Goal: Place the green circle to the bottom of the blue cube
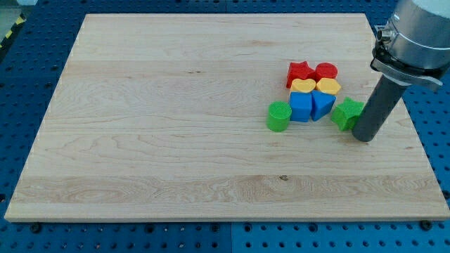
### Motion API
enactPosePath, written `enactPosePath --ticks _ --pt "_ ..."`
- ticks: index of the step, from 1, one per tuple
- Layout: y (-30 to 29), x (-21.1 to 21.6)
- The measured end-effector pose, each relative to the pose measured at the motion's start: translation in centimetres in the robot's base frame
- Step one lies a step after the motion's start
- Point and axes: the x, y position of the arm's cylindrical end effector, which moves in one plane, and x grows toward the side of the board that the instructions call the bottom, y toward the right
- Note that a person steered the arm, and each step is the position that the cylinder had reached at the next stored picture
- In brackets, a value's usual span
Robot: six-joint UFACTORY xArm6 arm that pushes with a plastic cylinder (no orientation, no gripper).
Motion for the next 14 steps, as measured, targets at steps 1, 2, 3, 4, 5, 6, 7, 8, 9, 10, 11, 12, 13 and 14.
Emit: enactPosePath --ticks 1,2,3,4,5,6,7,8,9,10,11,12,13,14 --pt "-1.3 0.8" --pt "-2.9 0.6" --pt "-2.4 -1.4" --pt "-1.9 -2.0" --pt "-1.9 0.6" --pt "-4.1 4.3" --pt "-8.7 5.9" --pt "-15.5 5.5" --pt "-19.3 0.6" --pt "-19.6 -5.2" --pt "-18.5 -7.1" --pt "-14.8 -5.8" --pt "-14.8 -1.0" --pt "-14.6 0.9"
